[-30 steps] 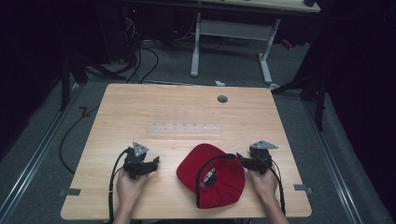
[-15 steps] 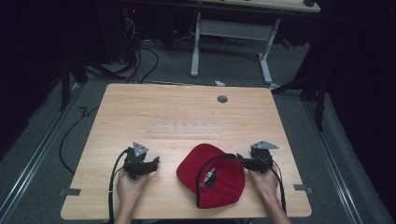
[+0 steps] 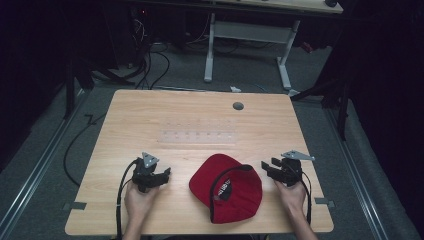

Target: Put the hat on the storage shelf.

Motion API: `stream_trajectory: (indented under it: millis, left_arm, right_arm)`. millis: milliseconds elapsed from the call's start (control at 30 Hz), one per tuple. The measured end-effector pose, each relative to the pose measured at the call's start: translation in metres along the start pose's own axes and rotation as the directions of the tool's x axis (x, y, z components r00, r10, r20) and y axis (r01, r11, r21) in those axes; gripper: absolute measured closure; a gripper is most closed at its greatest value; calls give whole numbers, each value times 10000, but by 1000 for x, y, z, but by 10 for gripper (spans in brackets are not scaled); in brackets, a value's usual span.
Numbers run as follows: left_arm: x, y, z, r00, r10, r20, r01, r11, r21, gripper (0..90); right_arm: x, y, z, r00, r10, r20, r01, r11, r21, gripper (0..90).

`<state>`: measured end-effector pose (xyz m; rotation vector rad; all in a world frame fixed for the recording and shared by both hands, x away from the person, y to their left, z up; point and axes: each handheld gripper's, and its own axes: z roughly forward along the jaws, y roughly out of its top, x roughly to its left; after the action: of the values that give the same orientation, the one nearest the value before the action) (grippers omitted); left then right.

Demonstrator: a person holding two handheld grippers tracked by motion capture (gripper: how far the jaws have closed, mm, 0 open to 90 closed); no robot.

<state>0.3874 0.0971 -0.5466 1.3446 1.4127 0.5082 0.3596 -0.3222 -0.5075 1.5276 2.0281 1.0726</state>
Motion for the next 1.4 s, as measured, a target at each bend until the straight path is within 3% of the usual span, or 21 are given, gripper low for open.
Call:
stream_trajectory:
  millis: [233,267,467,533,800,1033,1233,1400]
  left_arm:
    - [0,0,0,10000,1,2,-1,10000,5,311]
    - [0,0,0,10000,1,4,-1,10000,5,309]
    - [0,0,0,10000,-21,4,21,10000,-14,309]
    - [0,0,0,10000,1,2,-1,10000,-3,309]
    - [0,0,0,10000,0,2,0,10000,0,308]
    - [0,0,0,10000,-21,-18,21,10000,-7,309]
    - [0,0,0,10000,-18,-19,18,10000,-10,308]
    - [0,0,0,10000,-24,-16,24,10000,-14,309]
  right_arm:
    - [2,6,-18,9994,3,-339,-13,9996,-291,488]
    - [5,9,-27,9991,-208,-374,187,9983,-546,473]
    - [15,16,-41,9953,-777,-579,727,9939,-831,447]
    - [22,20,-45,9913,-958,-902,883,9926,-838,432]
    - [45,25,-45,9764,-1771,-1235,1670,9820,-878,399]
    - [56,29,-35,9624,-1886,-1957,1761,9812,-794,351]
    - [61,31,-36,9562,-1997,-2142,1845,9788,-887,340]
    - [65,33,-24,9488,-1995,-2449,1939,9799,-470,309]
